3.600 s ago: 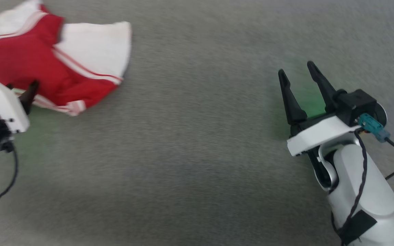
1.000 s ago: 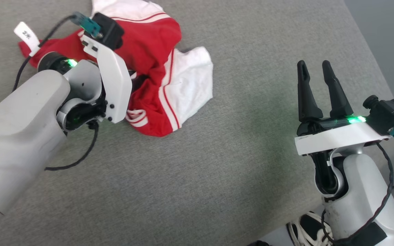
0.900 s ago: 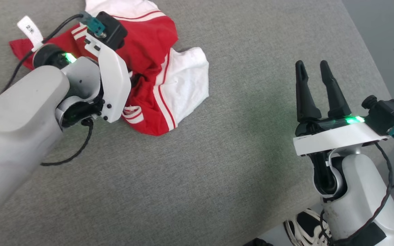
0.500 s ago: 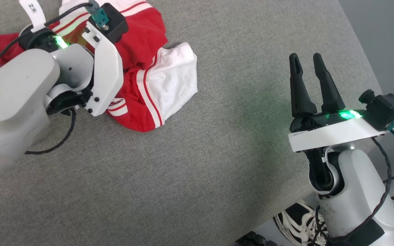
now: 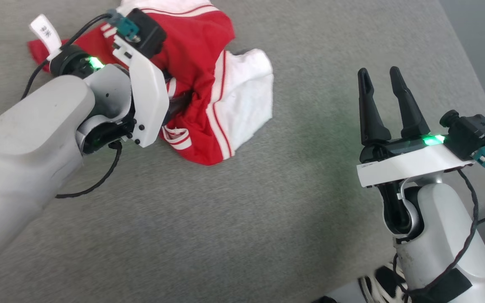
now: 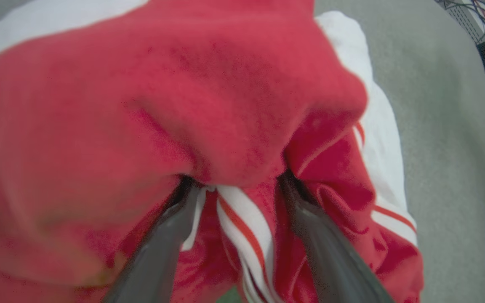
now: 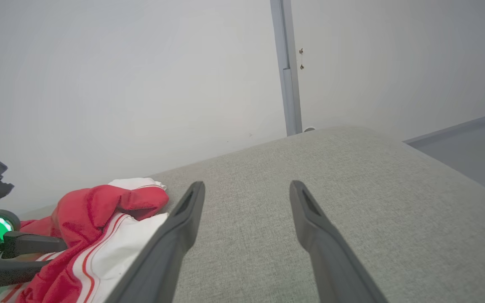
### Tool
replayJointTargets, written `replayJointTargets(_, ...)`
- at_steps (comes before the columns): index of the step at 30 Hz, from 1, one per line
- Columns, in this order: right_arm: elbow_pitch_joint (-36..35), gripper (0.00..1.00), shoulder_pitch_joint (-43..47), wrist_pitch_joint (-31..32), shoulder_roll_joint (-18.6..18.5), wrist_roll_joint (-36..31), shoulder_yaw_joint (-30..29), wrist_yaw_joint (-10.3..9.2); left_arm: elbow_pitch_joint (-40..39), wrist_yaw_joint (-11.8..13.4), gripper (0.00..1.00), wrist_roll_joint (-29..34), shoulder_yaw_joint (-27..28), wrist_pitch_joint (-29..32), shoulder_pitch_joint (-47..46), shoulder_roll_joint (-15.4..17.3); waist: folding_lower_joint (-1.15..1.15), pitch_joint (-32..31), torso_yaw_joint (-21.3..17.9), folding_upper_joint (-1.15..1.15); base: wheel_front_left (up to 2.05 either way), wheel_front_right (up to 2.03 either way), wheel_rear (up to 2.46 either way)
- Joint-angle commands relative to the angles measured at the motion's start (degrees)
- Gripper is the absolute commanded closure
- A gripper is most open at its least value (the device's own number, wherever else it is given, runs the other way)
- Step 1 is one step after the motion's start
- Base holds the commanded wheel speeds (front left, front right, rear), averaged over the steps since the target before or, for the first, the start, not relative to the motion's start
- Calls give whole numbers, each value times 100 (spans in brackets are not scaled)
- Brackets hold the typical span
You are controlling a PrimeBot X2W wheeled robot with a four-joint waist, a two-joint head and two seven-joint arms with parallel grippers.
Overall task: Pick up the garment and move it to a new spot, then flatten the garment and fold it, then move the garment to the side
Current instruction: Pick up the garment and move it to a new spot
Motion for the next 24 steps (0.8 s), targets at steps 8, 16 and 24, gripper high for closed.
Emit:
replayJointTargets(8, 151, 0, 111, -28, -2, -568, -229, 1, -302, 66, 0, -562, 135, -1092, 530, 23, 0, -710, 834, 0, 0, 0, 0)
replayJointTargets(16, 345, 0, 415, -28, -36, -1149, -494, 1, 100, 65, 0, -801, 382, -2912, 1647, -17, 0, -1236, 1477, 0, 0, 0, 0)
replayJointTargets(24, 426, 0, 895, -28, -347, -1270, -800, 1, 483, 104, 0, -1101, 824, -3780, 2812, -61, 0, -1728, 2188, 0, 0, 0, 0)
